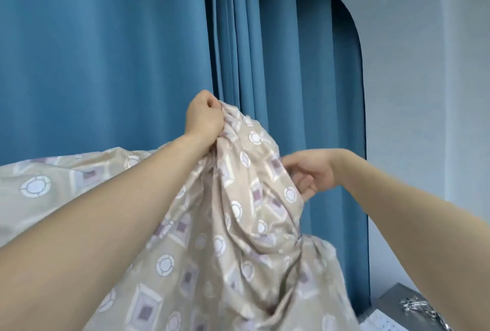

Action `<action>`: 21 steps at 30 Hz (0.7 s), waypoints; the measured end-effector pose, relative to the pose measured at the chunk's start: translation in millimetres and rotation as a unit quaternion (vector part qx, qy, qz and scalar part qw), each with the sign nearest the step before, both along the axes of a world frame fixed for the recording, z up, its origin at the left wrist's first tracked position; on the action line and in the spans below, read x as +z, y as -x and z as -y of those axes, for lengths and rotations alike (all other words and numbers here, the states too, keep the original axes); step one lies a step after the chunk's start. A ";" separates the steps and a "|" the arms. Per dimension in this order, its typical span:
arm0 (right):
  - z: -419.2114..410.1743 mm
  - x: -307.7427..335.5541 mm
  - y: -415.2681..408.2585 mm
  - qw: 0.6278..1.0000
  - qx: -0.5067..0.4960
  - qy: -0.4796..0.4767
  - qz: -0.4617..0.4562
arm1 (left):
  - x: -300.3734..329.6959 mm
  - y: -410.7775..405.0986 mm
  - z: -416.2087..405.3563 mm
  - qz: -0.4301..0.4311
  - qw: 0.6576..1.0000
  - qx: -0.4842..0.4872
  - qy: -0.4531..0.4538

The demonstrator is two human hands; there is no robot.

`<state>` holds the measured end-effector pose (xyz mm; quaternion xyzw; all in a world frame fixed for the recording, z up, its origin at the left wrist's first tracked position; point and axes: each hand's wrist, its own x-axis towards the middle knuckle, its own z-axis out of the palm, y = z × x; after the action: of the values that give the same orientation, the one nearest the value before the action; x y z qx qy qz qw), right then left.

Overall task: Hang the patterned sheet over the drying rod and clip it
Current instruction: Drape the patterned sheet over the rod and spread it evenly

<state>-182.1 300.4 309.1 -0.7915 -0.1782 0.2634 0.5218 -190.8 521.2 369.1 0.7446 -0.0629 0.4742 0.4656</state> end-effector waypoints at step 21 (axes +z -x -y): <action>-34.6 -81.6 14.1 0.995 0.076 -0.049 0.037 | -9.7 18.8 0.4 -0.075 0.985 -0.085 -0.127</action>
<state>-196.3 335.0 227.5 -0.7585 -0.2695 0.2643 0.5313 -209.6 520.7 359.4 0.8228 -0.1507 0.3641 0.4095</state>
